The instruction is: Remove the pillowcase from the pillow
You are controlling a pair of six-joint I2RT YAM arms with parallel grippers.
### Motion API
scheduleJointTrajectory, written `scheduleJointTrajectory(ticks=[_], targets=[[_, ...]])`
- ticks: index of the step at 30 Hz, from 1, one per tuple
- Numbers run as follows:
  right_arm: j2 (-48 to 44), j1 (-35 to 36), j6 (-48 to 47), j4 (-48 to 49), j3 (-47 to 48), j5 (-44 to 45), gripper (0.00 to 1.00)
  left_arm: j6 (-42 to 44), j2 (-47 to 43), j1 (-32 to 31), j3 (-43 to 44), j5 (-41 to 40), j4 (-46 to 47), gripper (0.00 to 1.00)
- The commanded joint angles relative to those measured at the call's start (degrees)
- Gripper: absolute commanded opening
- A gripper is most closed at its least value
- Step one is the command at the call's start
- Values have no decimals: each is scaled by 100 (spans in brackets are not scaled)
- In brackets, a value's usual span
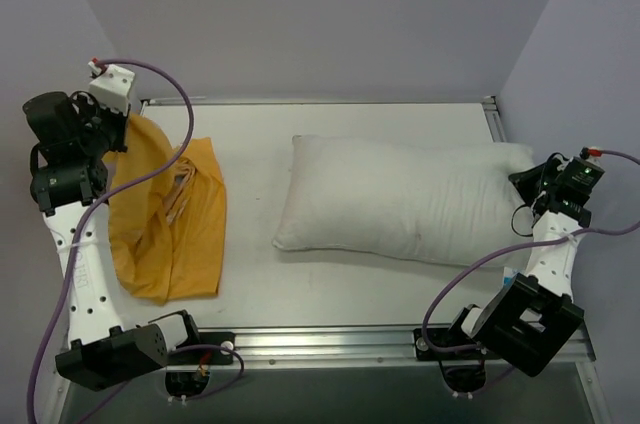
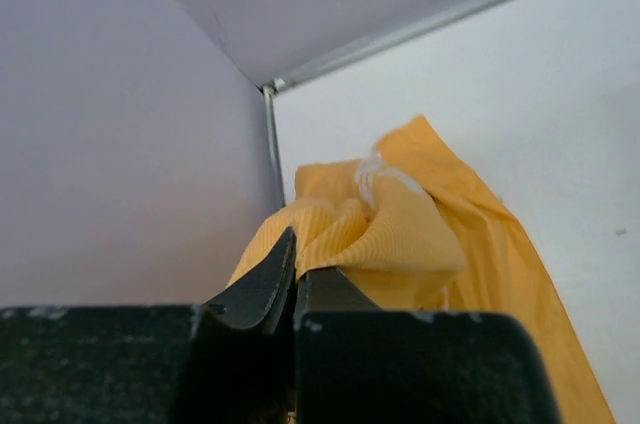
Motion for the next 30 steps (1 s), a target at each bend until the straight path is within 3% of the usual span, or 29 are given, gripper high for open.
scheduleJointTrajectory(ticks=[1,2,4,5,6,7,8,11,13,14,16,24,30], targets=[[-268,103,138,252,-193,86,0,85,103,-84,-646,-84,-473,3],[-294,111,129,252,-229,104,0,321,155,-188,-787,-31,-675,7],[-286,146,103,252,-282,122,0,586,374,-338,-1050,188,-1500,95],[-233,173,103,252,-273,87,0,744,437,-417,-1087,250,-1773,94],[-189,199,77,235,-203,61,7,841,481,-522,-1104,363,-2254,94],[-128,313,-2,165,-133,43,18,938,490,-541,-1096,565,-2433,94],[3,392,-72,-10,-45,77,43,913,455,-558,-1087,575,-2556,94],[171,796,-370,-414,324,497,67,536,262,-559,-1087,155,-2287,94],[128,998,-468,-573,491,762,76,430,174,-559,-1105,-161,-2215,94],[102,1017,-538,-713,527,963,94,360,165,-559,-1122,-241,-2215,94],[32,1043,-609,-863,606,1114,99,167,147,-559,-1183,-530,-2206,94],[-276,1149,-715,-1365,650,2186,100,-274,-327,-559,-2351,-1331,-1873,94],[-268,1184,-627,-1611,738,2249,100,-529,-968,-559,-3274,-1980,-1451,94]])
